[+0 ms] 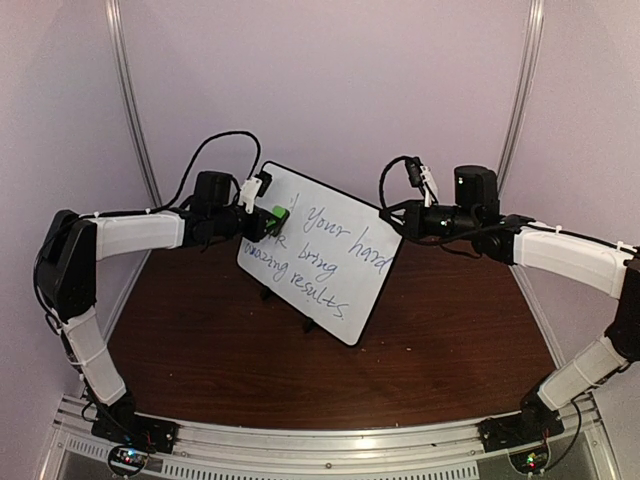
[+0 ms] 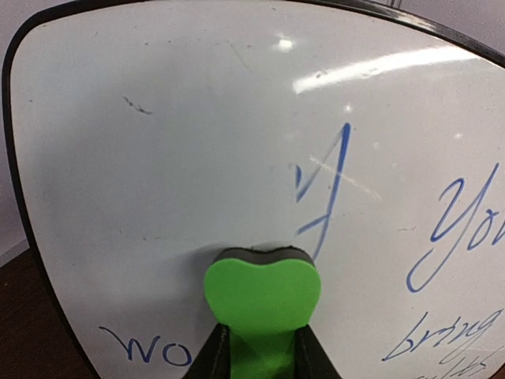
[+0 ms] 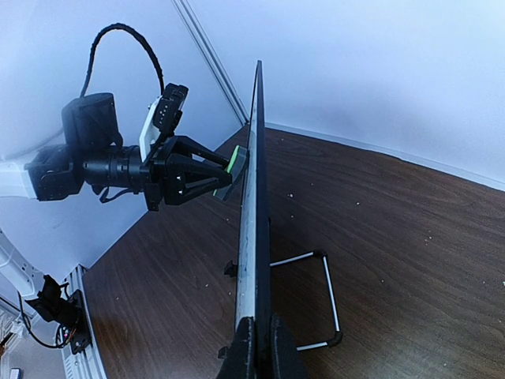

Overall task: Erase the whiteboard
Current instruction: Erase the center of the whiteboard.

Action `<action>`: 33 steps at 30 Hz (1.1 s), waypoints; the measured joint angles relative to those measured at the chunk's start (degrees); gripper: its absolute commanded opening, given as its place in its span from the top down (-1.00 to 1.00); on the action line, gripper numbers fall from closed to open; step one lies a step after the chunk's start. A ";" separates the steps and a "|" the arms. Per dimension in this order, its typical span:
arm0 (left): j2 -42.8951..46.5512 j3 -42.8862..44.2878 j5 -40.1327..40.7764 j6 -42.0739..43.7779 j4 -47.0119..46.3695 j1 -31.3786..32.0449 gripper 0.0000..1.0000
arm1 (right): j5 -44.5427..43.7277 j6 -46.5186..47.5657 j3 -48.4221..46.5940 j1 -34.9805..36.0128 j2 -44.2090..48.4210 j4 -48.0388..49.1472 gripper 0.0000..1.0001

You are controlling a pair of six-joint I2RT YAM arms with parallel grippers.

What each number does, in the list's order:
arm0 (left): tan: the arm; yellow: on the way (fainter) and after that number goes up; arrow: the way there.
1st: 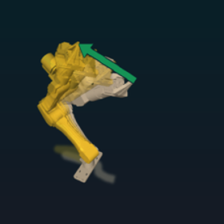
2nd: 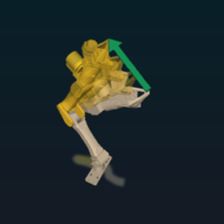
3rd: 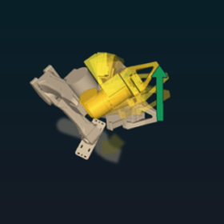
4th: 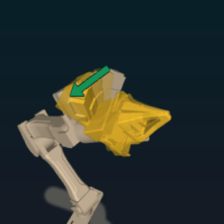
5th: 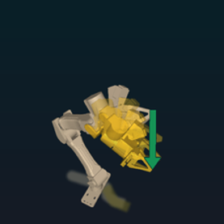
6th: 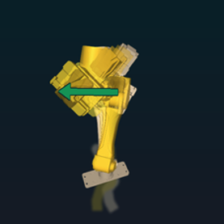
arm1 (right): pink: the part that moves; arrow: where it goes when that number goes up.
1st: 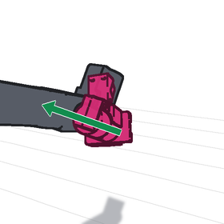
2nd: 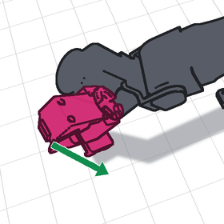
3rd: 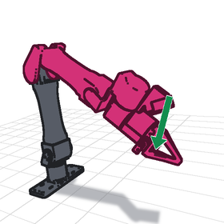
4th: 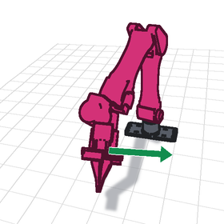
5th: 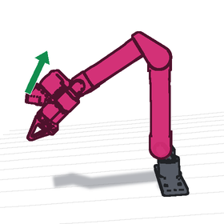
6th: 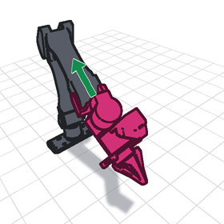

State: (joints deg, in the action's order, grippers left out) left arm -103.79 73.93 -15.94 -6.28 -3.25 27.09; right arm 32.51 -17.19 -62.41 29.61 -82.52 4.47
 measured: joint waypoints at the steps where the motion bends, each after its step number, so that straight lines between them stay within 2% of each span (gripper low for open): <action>1: 0.00 0.02 0.09 -0.04 0.00 0.02 0.66 | 0.02 0.00 0.00 0.00 -0.02 0.00 1.00; 5: -0.20 2.14 0.28 -0.04 2.75 0.07 0.65 | 0.00 -0.02 0.00 0.00 -0.04 0.02 1.00; 9: -2.12 8.31 0.26 -0.02 6.43 0.09 0.65 | -0.24 -0.24 0.00 0.00 -0.04 -0.09 1.00; 15: -3.48 13.46 0.28 -0.02 7.43 0.24 0.66 | -0.15 -0.13 0.00 0.00 -0.04 -0.09 1.00; 19: -2.89 10.54 0.42 -0.09 4.72 0.48 0.66 | -0.17 -0.13 0.00 0.00 -0.07 -0.11 1.00; 27: 0.87 -1.46 1.25 -1.29 1.90 1.90 0.66 | -0.20 -0.15 0.00 0.00 -0.11 -0.09 1.00; 33: 1.27 -3.30 1.77 -1.99 1.42 2.05 0.66 | -0.09 -0.17 0.00 0.00 -0.11 -0.04 1.00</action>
State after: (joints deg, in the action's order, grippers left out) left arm -102.52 70.63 -14.17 -8.27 -1.83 29.15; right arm 32.42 -17.37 -62.41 29.61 -82.63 4.43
